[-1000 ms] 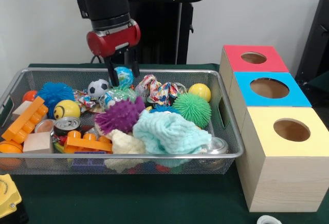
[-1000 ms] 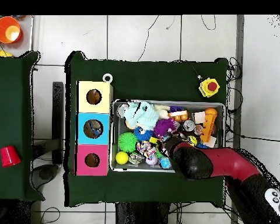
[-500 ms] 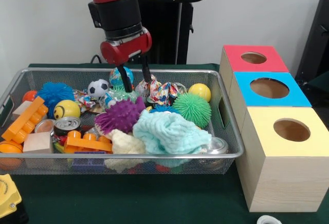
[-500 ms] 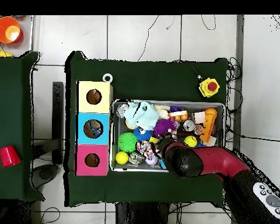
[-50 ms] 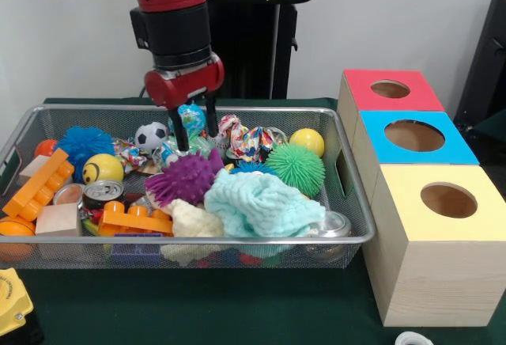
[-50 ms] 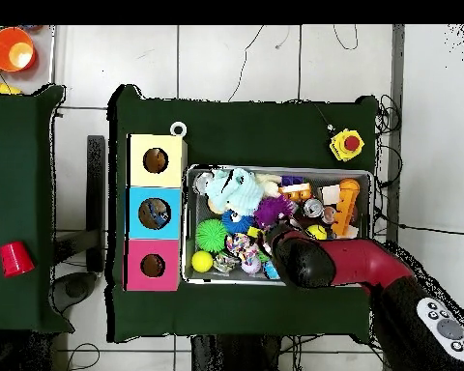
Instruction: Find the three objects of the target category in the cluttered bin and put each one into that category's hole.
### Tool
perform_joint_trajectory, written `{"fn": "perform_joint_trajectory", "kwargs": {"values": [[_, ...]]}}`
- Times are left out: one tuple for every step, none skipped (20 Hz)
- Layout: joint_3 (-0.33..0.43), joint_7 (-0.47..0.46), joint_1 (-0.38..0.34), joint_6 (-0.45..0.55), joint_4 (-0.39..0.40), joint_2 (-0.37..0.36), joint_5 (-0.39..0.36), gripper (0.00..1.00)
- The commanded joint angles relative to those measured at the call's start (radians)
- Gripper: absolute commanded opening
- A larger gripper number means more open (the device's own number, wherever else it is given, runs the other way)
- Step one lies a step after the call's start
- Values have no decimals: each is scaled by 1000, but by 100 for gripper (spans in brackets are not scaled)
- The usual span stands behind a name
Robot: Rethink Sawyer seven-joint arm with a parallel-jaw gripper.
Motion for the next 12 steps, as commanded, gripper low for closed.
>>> {"fn": "perform_joint_trajectory", "kwargs": {"values": [[-47, 6, -23, 87, -108, -3, -55, 100], [-49, 5, -26, 89, -106, 1, -53, 100], [-52, 8, -29, 89, -103, 4, -50, 100], [-55, 11, -32, 89, -99, 8, -47, 100], [-60, 15, -34, 95, -98, 14, -44, 100], [-68, 21, -32, 96, -95, 17, -44, 100], [-74, 25, -33, 100, -92, 22, -42, 100], [-80, 29, -34, 105, -89, 26, -40, 100], [-86, 33, -34, 110, -85, 30, -38, 100], [-95, 40, -34, 117, -83, 36, -32, 100], [-102, 46, -39, 130, -81, 44, -21, 100], [-109, 51, -44, 143, -78, 52, -10, 100]]}}
